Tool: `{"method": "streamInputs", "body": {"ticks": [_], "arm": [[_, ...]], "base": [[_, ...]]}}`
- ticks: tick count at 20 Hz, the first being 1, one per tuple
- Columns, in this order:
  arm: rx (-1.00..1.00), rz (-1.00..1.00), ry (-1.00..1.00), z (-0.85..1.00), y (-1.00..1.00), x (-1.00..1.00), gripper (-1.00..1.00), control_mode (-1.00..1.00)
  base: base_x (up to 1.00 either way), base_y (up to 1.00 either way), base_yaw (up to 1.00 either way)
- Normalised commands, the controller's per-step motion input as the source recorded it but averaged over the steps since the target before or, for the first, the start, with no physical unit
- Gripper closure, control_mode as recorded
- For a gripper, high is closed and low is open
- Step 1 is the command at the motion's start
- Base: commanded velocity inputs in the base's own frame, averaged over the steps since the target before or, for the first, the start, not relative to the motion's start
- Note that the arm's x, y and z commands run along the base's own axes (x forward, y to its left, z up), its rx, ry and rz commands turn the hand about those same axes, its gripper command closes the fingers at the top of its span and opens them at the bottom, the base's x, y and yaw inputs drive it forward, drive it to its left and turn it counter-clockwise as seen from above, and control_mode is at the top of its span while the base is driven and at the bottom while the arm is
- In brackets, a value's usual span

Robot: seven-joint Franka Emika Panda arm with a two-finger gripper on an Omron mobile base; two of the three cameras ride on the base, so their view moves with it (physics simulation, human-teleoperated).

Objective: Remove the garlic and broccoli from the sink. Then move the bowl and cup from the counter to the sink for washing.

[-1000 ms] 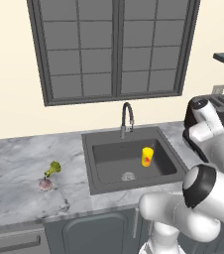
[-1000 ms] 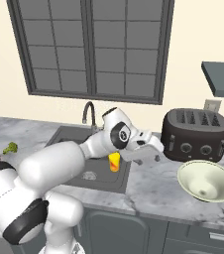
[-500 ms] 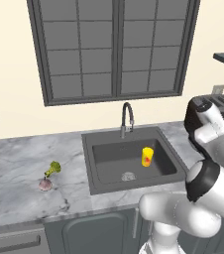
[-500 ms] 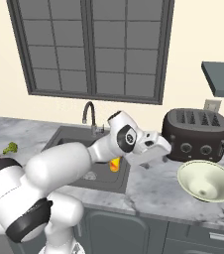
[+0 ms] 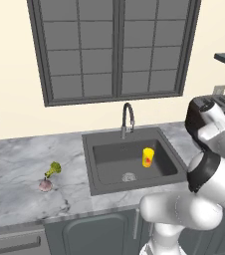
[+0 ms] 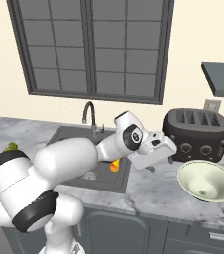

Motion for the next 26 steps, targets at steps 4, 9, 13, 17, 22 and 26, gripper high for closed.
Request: {"method": "streamInputs", "body": {"ticks": [4,9,13,17,22,26], "arm": [[0.0,0.01,0.02,-0.15,-0.12,-0.03,-1.0,-1.0],[0.03,0.0,0.0,-0.16,-0.11,-0.02,-1.0,-1.0],[0.02,0.03,0.0,-0.14,-0.12,0.0,-1.0,-1.0],[0.0,0.04,0.0,-0.07,-0.22,0.01,-1.0,-1.0],[0.0,0.04,0.0,-0.09,-0.14,0.0,-1.0,-1.0],[0.0,0.04,-0.01,-0.09,0.0,0.01,-1.0,-1.0]], "base": [[0.0,0.0,0.0],[0.0,0.0,0.0],[0.0,0.0,0.0],[0.0,0.0,0.0],[0.0,0.0,0.0],[0.0,0.0,0.0]]}}
